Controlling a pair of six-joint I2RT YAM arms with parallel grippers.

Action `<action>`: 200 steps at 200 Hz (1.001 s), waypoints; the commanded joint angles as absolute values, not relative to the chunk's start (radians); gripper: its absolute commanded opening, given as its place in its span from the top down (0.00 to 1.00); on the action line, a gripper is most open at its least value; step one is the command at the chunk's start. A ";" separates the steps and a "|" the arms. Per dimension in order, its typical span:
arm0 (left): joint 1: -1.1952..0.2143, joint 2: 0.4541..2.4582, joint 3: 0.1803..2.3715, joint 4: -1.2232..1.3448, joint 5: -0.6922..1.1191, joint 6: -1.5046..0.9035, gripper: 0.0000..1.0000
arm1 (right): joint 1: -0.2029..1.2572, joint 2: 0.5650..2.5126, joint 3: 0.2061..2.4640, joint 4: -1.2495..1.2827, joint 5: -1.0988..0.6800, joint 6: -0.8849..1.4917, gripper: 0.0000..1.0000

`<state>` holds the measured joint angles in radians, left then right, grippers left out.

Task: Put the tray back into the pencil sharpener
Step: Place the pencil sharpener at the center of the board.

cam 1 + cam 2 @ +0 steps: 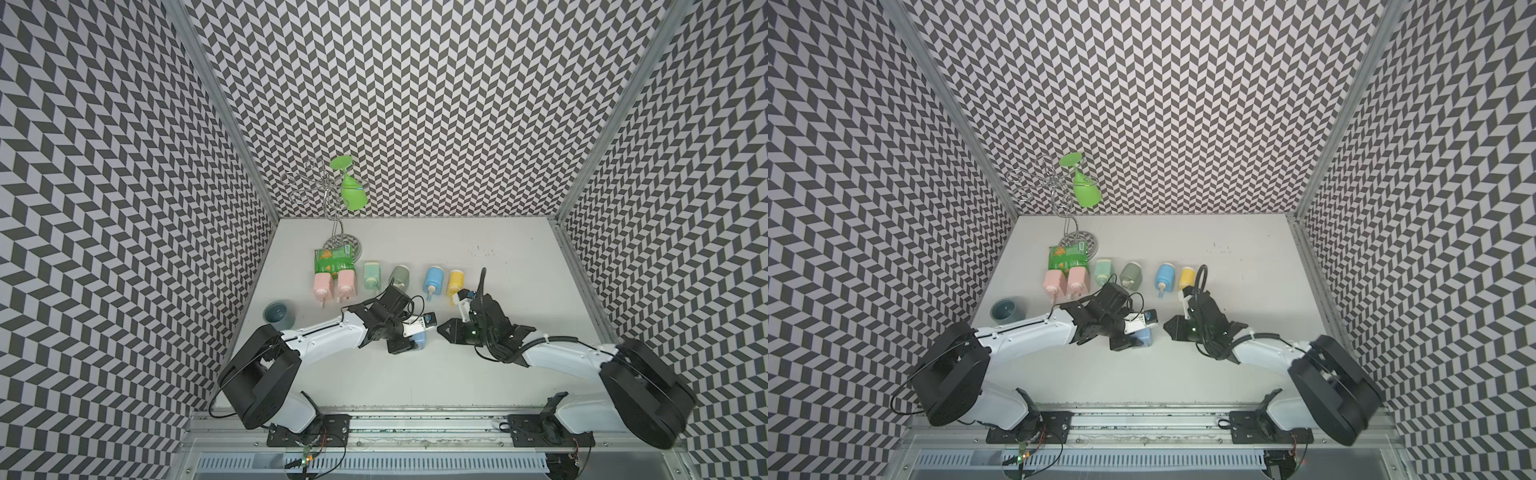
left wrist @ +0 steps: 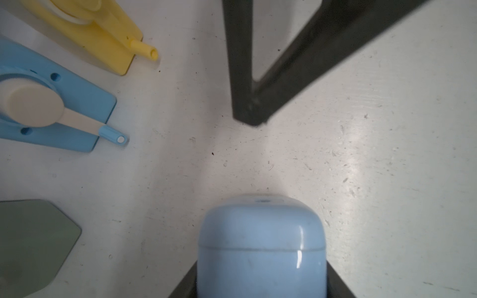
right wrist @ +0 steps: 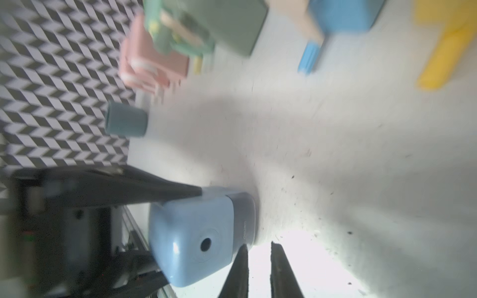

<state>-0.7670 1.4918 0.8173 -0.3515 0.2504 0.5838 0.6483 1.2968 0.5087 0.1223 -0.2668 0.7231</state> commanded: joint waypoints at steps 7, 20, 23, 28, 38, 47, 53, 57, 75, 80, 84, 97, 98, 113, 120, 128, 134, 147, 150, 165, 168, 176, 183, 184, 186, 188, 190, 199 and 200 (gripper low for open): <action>-0.762 1.499 0.847 -0.378 0.222 0.475 0.57 | 0.613 1.183 0.496 0.043 -0.103 0.705 0.81; -0.760 1.525 0.885 -0.398 0.167 0.413 0.58 | 0.597 1.164 0.493 0.027 -0.094 0.695 0.81; -0.758 1.534 0.898 -0.409 0.159 0.401 0.58 | 0.594 1.162 0.495 0.024 -0.093 0.693 0.81; -0.758 1.550 0.918 -0.426 0.151 0.380 0.59 | 0.589 1.159 0.495 0.018 -0.091 0.688 0.81; -0.758 1.576 0.954 -0.452 0.135 0.337 0.61 | 0.580 1.155 0.499 0.004 -0.092 0.681 0.81; -0.758 1.593 0.975 -0.466 0.124 0.305 0.62 | 0.575 1.154 0.501 -0.003 -0.096 0.677 0.81; -0.759 1.600 0.985 -0.466 0.118 0.290 0.62 | 0.572 1.152 0.501 -0.005 -0.097 0.675 0.81; -0.760 1.601 0.987 -0.463 0.113 0.274 0.63 | 0.572 1.151 0.500 -0.005 -0.097 0.675 0.81; -0.758 1.617 1.005 -0.457 0.093 0.209 0.64 | 0.566 1.142 0.497 -0.007 -0.099 0.674 0.81; -0.758 1.624 1.012 -0.459 0.085 0.190 0.65 | 0.565 1.139 0.496 -0.008 -0.098 0.673 0.81; -0.757 1.629 1.018 -0.461 0.077 0.173 0.65 | 0.564 1.137 0.497 -0.010 -0.098 0.672 0.81; -0.756 1.643 1.038 -0.466 0.051 0.118 0.66 | 0.559 1.131 0.498 -0.014 -0.097 0.670 0.81; -0.756 1.644 1.039 -0.466 0.050 0.111 0.66 | 0.558 1.130 0.498 -0.015 -0.098 0.670 0.81; -0.756 1.657 1.069 -0.479 0.015 0.025 0.65 | 0.554 1.123 0.499 -0.021 -0.093 0.666 0.81; -0.755 1.660 1.083 -0.490 -0.007 -0.014 0.65 | 0.551 1.119 0.498 -0.023 -0.091 0.665 0.81; -0.756 1.671 1.103 -0.506 -0.038 -0.069 0.65 | 0.548 1.117 0.496 -0.021 -0.090 0.664 0.81; -0.755 1.683 1.128 -0.534 -0.057 -0.107 0.65 | 0.548 1.114 0.494 -0.021 -0.089 0.664 0.81; -0.758 1.708 1.175 -0.595 -0.106 -0.186 0.64 | 0.542 1.109 0.492 -0.020 -0.090 0.664 0.81; -0.759 1.710 1.180 -0.605 -0.121 -0.207 0.64 | 0.542 1.109 0.491 -0.019 -0.091 0.664 0.81; -0.759 1.717 1.195 -0.631 -0.153 -0.291 0.65 | 0.537 1.106 0.488 -0.017 -0.094 0.663 0.81; -0.758 1.719 1.196 -0.633 -0.158 -0.308 0.65 | 0.537 1.105 0.488 -0.016 -0.094 0.663 0.81; -0.759 1.722 1.202 -0.642 -0.173 -0.349 0.65 | 0.534 1.104 0.486 -0.017 -0.098 0.660 0.81; -0.758 1.722 1.203 -0.641 -0.174 -0.375 0.65 | 0.532 1.103 0.485 -0.014 -0.098 0.658 0.81; -0.758 1.722 1.203 -0.640 -0.174 -0.378 0.65 | 0.532 1.102 0.485 -0.015 -0.098 0.659 0.81; -0.759 1.722 1.202 -0.639 -0.173 -0.386 0.65 | 0.531 1.102 0.485 -0.016 -0.098 0.658 0.81; -0.759 1.719 1.201 -0.636 -0.173 -0.389 0.65 | 0.531 1.102 0.485 -0.017 -0.098 0.657 0.81; -0.759 1.718 1.200 -0.633 -0.173 -0.389 0.65 | 0.531 1.101 0.485 -0.016 -0.098 0.657 0.81; -0.762 1.706 1.192 -0.616 -0.174 -0.438 0.65 | 0.526 1.097 0.484 -0.018 -0.098 0.653 0.81; -0.763 1.704 1.191 -0.614 -0.175 -0.441 0.65 | 0.526 1.097 0.483 -0.018 -0.099 0.652 0.81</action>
<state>-0.7631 1.7218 1.1751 -0.5999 -0.1249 -0.2699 0.5377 1.1206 0.4973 -0.0380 -0.1059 0.6689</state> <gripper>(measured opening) 0.582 0.189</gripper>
